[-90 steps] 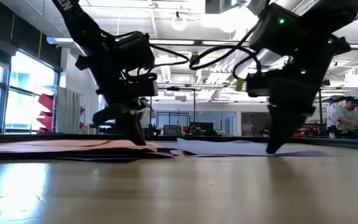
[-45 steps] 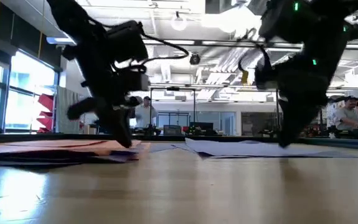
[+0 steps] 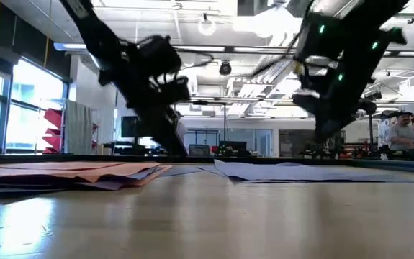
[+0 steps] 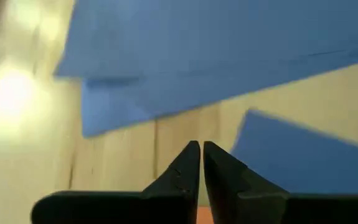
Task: Organize paper
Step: Stack the blue paper on top of the blue paper
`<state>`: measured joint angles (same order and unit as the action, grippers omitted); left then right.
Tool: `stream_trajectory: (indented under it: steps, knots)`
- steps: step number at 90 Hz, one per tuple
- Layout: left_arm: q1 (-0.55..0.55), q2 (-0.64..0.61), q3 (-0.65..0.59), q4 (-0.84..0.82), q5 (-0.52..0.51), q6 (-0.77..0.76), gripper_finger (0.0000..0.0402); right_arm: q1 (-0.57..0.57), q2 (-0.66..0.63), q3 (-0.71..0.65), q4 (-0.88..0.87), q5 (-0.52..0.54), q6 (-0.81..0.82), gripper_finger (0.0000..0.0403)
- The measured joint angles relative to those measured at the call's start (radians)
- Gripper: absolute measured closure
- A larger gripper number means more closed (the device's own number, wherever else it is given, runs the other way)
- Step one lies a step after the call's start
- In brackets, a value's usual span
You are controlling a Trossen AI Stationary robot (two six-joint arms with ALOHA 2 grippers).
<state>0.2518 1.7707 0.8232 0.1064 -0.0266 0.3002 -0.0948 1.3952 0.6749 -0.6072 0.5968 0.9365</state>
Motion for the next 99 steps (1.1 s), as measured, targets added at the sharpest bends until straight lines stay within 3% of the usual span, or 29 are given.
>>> stream_trajectory:
  steps: [11,27,40,70,99]
  knots:
    - [0.017,0.082,0.048,0.001,0.004,0.025,0.0402,-0.132,0.0,-0.031,0.079,0.037,-0.069,0.0403]
    - [0.034,0.157,0.135,-0.019,-0.001,0.06,0.0402,-0.294,0.02,-0.101,0.33,-0.089,-0.208,0.0403]
    - [0.063,0.181,0.169,-0.021,0.002,0.061,0.0401,-0.372,0.04,-0.14,0.407,-0.127,-0.236,0.0403]
    - [0.121,0.201,0.176,-0.016,0.078,0.061,0.0401,-0.41,0.154,-0.167,0.597,-0.173,-0.293,0.0403]
    - [0.128,0.205,0.175,0.014,0.07,0.07,0.0401,-0.409,0.168,-0.166,0.695,-0.221,-0.549,0.0403]
